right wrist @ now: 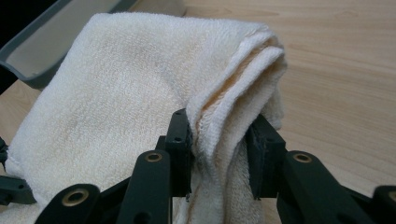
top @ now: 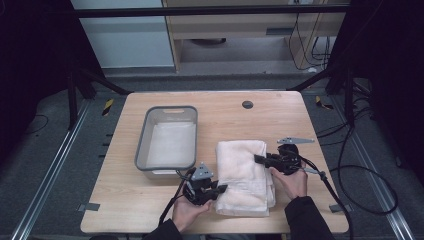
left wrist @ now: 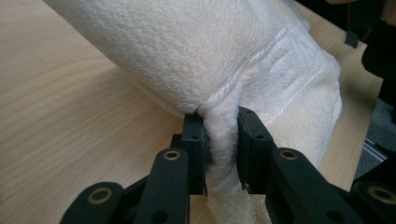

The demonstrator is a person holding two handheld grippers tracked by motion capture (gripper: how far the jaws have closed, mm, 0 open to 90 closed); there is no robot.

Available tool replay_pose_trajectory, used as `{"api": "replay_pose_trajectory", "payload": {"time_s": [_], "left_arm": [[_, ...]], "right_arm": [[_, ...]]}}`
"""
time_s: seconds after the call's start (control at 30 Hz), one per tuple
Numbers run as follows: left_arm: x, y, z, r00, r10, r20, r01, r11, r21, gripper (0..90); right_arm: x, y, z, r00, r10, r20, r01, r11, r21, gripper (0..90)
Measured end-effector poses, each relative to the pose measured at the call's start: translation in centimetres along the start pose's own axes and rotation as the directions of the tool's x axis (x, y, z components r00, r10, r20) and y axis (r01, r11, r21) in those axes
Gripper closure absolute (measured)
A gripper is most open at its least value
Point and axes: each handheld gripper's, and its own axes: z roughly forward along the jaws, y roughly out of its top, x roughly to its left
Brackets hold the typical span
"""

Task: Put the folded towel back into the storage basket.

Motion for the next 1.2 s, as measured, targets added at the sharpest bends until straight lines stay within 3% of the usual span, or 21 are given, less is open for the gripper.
{"api": "replay_pose_trajectory", "payload": {"time_s": [0.4,1.2], "left_arm": [[-0.2,1.2,-1.9,0.9998,0.014,-0.011,-0.015,0.9981,-0.060,74.9],[-0.3,2.5,-3.8,0.9976,0.046,-0.051,-0.052,0.9912,-0.121,74.8]], "right_arm": [[1.6,1.5,-1.7,0.9991,-0.042,-0.002,0.041,0.9956,-0.084,65.9],[3.3,3.8,-2.7,0.9933,-0.114,0.019,0.116,0.9823,-0.148,65.8]]}}
